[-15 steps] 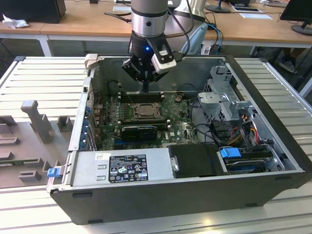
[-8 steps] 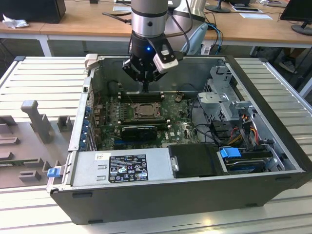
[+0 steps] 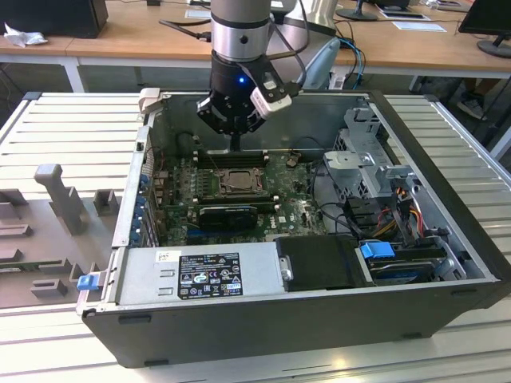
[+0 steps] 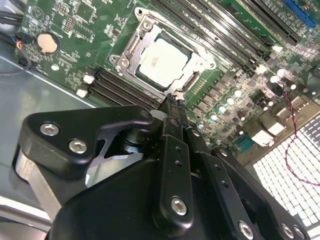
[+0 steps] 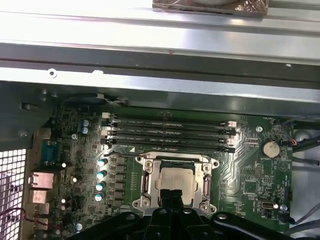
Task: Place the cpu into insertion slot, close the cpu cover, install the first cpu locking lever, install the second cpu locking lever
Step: 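Install the first cpu locking lever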
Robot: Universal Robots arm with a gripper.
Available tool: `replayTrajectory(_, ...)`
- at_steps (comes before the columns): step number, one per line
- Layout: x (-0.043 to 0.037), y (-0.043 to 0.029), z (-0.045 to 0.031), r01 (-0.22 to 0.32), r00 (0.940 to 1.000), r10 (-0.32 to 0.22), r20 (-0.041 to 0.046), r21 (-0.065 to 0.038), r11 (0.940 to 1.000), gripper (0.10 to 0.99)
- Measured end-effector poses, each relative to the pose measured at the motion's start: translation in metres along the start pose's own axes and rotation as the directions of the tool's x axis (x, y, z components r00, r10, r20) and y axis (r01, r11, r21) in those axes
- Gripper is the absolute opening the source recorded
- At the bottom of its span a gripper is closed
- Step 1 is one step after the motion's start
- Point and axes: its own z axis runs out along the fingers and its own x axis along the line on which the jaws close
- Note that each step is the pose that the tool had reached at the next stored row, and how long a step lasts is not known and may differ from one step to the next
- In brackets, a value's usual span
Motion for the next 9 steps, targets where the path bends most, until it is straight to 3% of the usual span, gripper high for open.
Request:
replayTrajectory(3, 0.0077, 0.0005, 0.0001, 0.001, 1.0, -0.001, 0.0001, -0.001, 1.0, 0.106)
replayTrajectory(6, 0.0231, 0.0012, 0.0039, 0.001, 1.0, -0.001, 0.0003, -0.001, 1.0, 0.106)
replayTrajectory(9, 0.0275, 0.0013, 0.0065, 0.001, 1.0, -0.001, 0.0003, -0.001, 1.0, 0.106)
